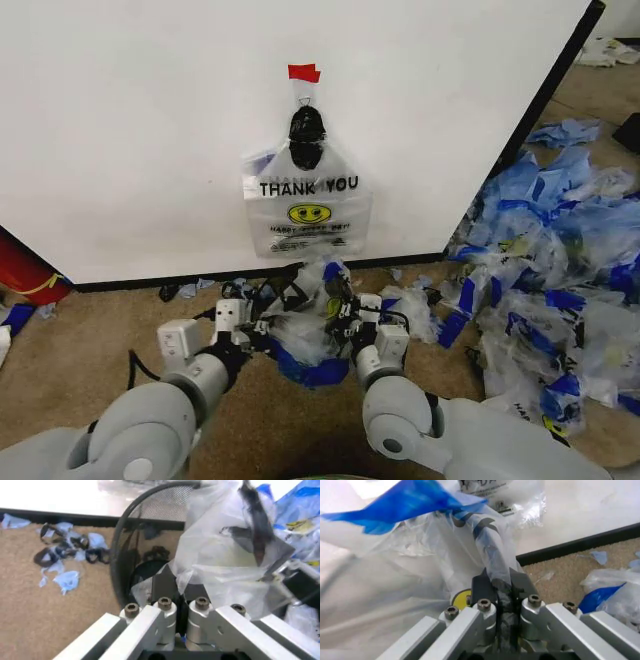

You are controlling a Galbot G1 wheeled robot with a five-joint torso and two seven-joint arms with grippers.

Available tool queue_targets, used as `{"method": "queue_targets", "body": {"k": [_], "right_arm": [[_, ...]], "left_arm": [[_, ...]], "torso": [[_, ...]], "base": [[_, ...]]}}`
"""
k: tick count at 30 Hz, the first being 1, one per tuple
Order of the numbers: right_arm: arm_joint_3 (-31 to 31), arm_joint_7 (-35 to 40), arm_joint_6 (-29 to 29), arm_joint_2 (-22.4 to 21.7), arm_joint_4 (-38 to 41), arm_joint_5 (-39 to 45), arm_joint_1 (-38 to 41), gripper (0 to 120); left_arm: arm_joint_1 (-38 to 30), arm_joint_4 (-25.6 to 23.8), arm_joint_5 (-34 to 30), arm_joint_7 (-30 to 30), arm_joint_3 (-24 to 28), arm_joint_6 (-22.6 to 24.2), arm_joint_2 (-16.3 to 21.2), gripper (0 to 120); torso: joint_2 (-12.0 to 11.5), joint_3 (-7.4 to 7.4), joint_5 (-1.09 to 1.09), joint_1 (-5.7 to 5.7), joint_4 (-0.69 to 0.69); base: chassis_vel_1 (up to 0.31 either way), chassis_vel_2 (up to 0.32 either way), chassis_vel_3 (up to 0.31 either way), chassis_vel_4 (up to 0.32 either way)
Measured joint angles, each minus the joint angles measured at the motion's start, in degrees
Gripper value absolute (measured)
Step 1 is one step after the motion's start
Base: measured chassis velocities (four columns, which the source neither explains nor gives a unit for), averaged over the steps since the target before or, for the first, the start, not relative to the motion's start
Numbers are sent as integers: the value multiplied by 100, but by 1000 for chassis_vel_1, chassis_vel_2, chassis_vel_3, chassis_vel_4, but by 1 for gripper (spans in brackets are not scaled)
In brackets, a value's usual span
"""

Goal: Pick up the garbage bag from the wall and place it over the trash bin.

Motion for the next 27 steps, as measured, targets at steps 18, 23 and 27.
{"method": "queue_targets", "body": {"k": [18, 23, 27], "right_arm": [[658, -315, 221, -346, 478, 56, -566, 1], [733, -324, 221, -367, 504, 57, -616, 1], [860, -324, 220, -357, 504, 96, -574, 1]], "left_arm": [[1355, 24, 637, 17, -867, -116, -299, 0], [1465, 73, 764, 13, -867, -135, -363, 0], [1685, 94, 927, 30, -863, -136, -466, 0]], "torso": [[0, 0, 1, 0, -1], [0, 0, 0, 0, 0], [0, 0, 1, 0, 1]], "base": [[0, 0, 0, 0], [0, 0, 0, 0], [0, 0, 0, 0]]}}
